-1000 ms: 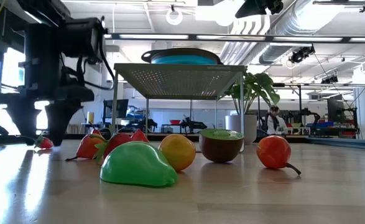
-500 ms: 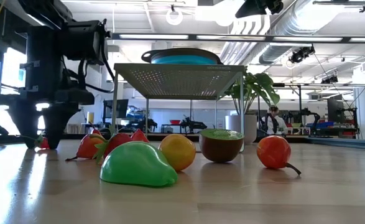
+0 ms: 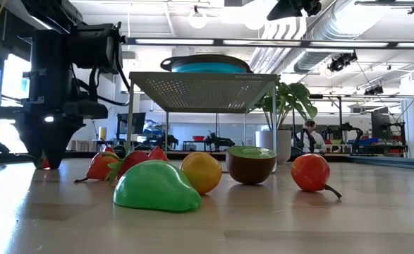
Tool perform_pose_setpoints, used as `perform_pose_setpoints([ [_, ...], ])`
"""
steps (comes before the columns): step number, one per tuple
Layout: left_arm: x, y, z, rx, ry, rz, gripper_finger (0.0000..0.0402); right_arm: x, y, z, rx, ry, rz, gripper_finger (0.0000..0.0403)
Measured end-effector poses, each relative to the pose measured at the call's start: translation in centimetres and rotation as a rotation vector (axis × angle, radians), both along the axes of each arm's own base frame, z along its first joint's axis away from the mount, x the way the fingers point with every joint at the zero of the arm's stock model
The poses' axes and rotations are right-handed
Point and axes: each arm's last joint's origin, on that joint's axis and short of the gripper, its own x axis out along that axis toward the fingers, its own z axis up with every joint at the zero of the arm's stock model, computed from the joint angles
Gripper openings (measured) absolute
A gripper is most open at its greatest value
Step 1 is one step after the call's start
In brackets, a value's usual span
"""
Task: Pick & Place Fruit
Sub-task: Put the red strawberry in the blue bowl on the shelf
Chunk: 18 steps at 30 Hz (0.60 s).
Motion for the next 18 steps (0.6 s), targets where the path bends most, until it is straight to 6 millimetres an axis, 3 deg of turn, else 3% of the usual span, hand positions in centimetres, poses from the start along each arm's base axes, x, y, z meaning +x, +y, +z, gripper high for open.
perform_pose_setpoints([
  [9,-0.1,0.0,0.1,-0.020,0.008,-0.009,0.0125,0.0,0.0,0.0,0.000,0.000,0.000,0.0052],
  [18,-0.3,-0.2,1.9,-0.073,0.016,-0.061,0.0119,0.0,0.0,0.0,-0.002,0.001,0.001,0.0052],
])
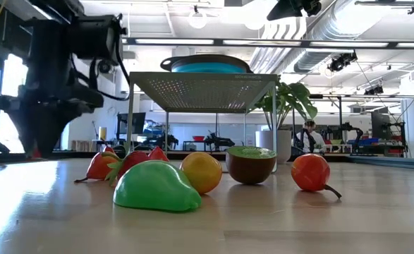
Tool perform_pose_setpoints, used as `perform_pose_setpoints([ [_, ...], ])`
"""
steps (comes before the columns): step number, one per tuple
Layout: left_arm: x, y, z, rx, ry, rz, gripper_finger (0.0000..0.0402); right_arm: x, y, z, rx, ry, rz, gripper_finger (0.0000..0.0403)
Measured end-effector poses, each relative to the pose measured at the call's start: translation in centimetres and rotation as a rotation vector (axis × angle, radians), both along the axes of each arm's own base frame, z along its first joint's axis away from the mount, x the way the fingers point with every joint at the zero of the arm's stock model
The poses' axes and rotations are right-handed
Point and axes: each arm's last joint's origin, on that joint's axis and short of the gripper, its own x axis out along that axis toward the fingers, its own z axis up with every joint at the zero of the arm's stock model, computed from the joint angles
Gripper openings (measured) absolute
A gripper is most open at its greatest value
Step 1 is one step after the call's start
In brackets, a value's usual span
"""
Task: Pick & Place Fruit
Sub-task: Put the red strawberry in the blue bowl on the shelf
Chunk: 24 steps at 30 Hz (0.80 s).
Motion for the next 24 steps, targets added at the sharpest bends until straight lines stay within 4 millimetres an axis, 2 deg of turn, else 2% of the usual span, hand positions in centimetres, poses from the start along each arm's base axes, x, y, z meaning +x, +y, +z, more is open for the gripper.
perform_pose_setpoints([
  [6,0.3,0.0,2.3,0.002,-0.066,-0.005,0.0119,0.0,0.0,0.1,-0.005,-0.007,0.000,0.0052],
  [12,1.2,0.0,5.7,0.022,-0.170,-0.034,0.0118,0.0,0.0,0.1,-0.010,-0.010,0.002,0.0052],
  [18,1.8,0.3,10.2,0.132,-0.269,-0.065,0.0118,0.1,0.0,0.2,-0.014,-0.020,0.001,0.0052],
  [24,2.6,0.6,15.6,0.278,-0.435,-0.106,0.0118,0.1,0.0,0.4,-0.018,-0.035,0.002,0.0052],
])
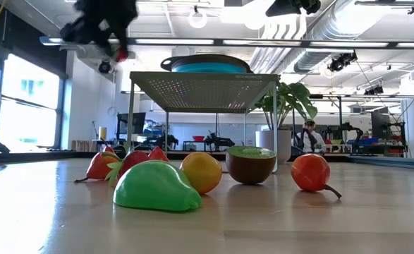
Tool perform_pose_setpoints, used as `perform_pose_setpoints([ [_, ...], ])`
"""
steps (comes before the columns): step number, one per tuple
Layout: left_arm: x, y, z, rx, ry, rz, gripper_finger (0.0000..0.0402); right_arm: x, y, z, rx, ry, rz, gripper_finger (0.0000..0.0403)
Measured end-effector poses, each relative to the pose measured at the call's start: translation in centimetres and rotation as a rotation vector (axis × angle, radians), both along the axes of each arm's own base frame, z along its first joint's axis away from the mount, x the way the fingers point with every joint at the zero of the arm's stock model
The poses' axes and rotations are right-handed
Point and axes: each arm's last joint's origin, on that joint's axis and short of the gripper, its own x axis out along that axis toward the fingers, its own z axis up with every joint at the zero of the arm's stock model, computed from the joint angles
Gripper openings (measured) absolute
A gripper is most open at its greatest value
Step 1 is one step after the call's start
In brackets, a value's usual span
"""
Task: Pick & Place Fruit
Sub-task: Put the red strawberry in the blue bowl on the shelf
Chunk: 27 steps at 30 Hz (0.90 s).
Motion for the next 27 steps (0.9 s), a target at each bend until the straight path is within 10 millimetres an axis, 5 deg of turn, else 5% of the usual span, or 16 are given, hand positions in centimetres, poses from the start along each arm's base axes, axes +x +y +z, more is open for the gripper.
perform_pose_setpoints([
  [7,-0.1,0.6,6.4,0.241,-0.186,0.005,0.0118,0.1,0.0,0.3,-0.021,-0.023,0.002,0.0052],
  [13,-0.5,1.0,9.8,0.422,-0.275,0.057,0.0118,0.1,0.0,0.5,-0.032,-0.036,0.004,0.0052],
  [27,1.8,1.6,10.3,0.526,-0.353,0.078,0.0118,0.1,0.0,0.5,-0.033,-0.037,0.004,0.0052],
])
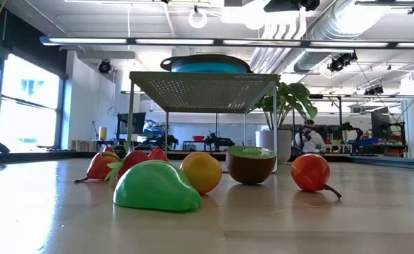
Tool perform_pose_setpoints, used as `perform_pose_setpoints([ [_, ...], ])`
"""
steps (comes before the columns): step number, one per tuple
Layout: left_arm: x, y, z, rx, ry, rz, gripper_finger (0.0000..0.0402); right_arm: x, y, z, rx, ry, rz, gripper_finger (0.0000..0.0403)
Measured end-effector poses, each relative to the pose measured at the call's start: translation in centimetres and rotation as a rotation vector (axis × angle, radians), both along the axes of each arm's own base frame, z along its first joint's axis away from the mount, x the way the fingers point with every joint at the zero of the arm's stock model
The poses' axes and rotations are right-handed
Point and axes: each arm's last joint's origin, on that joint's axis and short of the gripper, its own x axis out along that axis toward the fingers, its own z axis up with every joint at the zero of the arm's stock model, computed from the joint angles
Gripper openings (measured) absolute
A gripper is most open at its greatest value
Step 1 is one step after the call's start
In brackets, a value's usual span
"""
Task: Pick & Place Fruit
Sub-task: Put the red strawberry in the blue bowl on the shelf
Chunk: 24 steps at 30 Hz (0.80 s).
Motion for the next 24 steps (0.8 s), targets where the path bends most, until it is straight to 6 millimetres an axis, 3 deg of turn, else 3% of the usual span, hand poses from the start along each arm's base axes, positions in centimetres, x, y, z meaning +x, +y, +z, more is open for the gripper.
perform_pose_setpoints([
  [15,1.0,4.4,-0.3,-0.074,-0.046,0.062,0.0118,0.0,0.0,0.0,-0.042,0.031,0.009,0.0052],
  [24,4.0,7.4,-1.0,-0.013,-0.082,-0.026,0.0118,0.0,0.0,0.0,-0.040,0.034,0.012,0.0052],
])
